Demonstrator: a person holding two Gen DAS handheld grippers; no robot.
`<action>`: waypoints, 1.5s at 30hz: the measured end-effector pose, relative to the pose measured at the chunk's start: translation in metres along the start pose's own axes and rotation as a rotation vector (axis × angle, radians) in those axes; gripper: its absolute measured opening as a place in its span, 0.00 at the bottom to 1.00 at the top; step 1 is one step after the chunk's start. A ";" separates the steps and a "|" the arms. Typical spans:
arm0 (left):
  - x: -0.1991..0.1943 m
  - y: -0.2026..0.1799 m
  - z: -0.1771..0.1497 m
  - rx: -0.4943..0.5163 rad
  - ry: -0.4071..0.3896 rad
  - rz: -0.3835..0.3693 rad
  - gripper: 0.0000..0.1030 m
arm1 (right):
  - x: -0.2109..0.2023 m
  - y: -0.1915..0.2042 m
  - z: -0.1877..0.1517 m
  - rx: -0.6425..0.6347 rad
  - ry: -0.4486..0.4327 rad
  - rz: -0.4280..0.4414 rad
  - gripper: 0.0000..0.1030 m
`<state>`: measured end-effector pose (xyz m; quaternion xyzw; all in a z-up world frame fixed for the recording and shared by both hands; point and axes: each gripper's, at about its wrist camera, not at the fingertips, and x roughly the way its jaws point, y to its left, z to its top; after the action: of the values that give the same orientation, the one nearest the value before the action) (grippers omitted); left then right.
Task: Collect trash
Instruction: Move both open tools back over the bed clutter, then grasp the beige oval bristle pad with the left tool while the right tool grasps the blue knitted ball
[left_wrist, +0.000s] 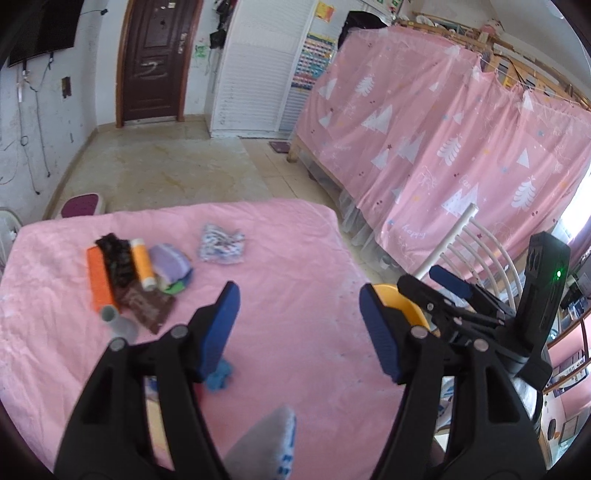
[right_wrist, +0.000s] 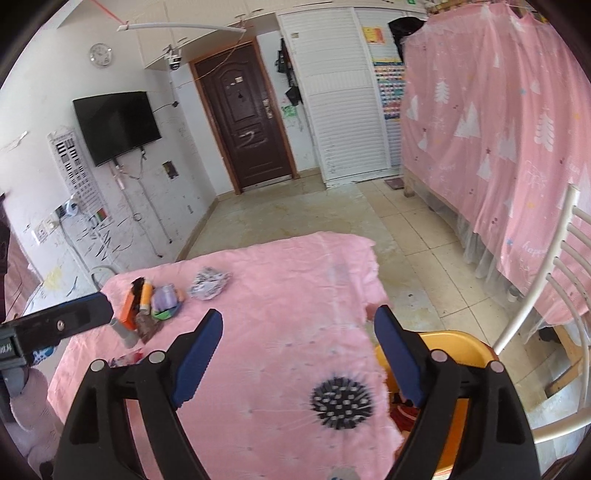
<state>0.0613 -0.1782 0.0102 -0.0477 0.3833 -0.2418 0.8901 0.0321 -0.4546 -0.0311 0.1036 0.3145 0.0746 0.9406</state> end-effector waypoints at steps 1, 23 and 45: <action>-0.005 0.006 0.000 -0.003 -0.009 0.008 0.67 | 0.002 0.007 0.000 -0.012 0.006 0.010 0.72; -0.035 0.079 -0.052 0.002 0.007 0.095 0.89 | 0.047 0.097 -0.028 -0.144 0.146 0.151 0.73; 0.005 0.110 -0.102 0.036 0.139 0.012 0.94 | 0.078 0.128 -0.042 -0.197 0.233 0.169 0.73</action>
<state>0.0356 -0.0738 -0.0940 -0.0123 0.4398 -0.2460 0.8637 0.0587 -0.3085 -0.0784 0.0279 0.4027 0.1954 0.8938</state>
